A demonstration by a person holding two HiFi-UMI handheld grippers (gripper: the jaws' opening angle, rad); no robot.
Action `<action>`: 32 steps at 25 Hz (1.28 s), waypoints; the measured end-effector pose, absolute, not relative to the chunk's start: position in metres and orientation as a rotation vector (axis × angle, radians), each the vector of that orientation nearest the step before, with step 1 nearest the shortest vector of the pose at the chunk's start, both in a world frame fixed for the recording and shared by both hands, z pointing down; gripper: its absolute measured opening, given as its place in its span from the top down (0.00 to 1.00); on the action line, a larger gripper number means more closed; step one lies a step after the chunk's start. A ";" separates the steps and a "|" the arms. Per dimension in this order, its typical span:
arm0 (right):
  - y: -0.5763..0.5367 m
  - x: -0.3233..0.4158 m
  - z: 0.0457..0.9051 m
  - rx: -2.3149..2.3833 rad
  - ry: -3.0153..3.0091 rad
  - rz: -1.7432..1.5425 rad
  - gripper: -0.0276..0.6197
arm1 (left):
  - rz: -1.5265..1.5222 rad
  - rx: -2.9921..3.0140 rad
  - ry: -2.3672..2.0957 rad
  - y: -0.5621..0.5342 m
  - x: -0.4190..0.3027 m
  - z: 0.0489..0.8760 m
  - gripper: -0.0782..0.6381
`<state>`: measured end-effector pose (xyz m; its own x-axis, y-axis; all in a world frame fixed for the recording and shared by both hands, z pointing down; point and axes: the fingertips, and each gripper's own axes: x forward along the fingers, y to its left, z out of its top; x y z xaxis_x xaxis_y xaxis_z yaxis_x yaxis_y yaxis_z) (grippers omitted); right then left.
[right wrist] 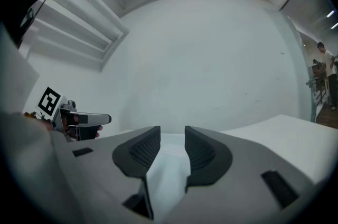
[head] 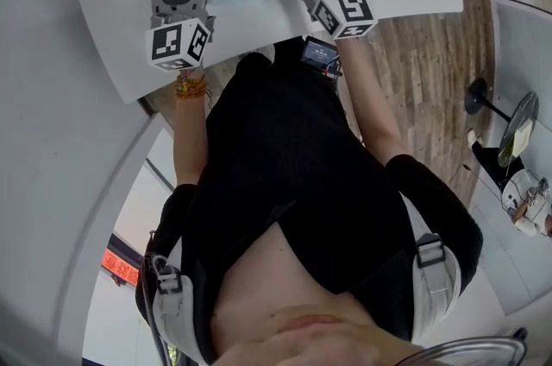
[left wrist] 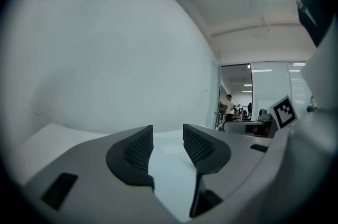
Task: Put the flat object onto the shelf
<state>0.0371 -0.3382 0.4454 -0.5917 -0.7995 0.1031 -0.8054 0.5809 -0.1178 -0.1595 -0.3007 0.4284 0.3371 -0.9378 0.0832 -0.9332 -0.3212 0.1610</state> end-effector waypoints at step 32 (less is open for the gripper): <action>-0.275 -0.044 0.360 1.427 -2.841 -0.099 0.83 | -0.071 2.527 -1.977 -0.266 -0.142 0.362 0.86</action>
